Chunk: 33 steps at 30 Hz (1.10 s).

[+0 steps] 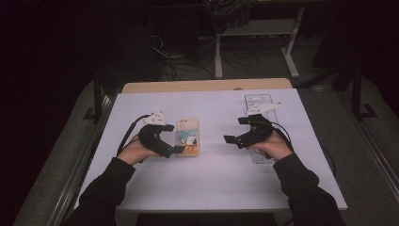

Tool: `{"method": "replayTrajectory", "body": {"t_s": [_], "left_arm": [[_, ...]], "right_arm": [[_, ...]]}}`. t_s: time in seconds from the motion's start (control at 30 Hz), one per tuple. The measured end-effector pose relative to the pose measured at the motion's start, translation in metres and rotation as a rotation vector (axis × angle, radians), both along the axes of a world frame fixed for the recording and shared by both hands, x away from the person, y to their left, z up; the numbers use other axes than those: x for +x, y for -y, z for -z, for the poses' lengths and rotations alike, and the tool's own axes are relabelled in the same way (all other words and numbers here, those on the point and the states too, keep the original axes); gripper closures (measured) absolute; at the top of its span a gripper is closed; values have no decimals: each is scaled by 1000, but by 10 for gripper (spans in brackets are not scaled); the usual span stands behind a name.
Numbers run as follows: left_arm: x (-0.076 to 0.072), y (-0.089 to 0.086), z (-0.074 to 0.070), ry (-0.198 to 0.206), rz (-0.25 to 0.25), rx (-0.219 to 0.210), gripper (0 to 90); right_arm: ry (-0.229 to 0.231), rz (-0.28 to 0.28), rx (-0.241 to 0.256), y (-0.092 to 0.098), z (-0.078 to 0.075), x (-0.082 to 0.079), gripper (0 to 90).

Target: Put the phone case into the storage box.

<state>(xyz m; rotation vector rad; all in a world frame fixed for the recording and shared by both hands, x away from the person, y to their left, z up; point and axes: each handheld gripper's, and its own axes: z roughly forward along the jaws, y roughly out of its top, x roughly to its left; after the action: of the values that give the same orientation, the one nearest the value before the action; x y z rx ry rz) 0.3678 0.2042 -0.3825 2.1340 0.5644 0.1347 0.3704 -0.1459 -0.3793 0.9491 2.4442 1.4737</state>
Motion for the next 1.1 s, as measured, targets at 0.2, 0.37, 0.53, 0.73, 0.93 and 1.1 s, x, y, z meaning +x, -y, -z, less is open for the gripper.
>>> {"method": "replayTrajectory", "body": {"t_s": [0.2,0.37,0.53,0.73,0.93,1.1], "left_arm": [[4,4,0,7,3,-5,0],[4,7,3,4,-5,-5,0],[5,13,7,0,4,8,0],[7,23,10,-5,17,26,30],[12,33,14,-23,19,29,96],[17,42,20,-49,29,38,193]], "right_arm": [[9,0,13,-6,2,6,0],[22,9,27,-6,4,8,0],[21,11,26,-5,4,8,0],[22,8,27,-5,4,9,0],[25,3,28,-6,4,8,0],[25,4,27,-6,4,8,0]]}}
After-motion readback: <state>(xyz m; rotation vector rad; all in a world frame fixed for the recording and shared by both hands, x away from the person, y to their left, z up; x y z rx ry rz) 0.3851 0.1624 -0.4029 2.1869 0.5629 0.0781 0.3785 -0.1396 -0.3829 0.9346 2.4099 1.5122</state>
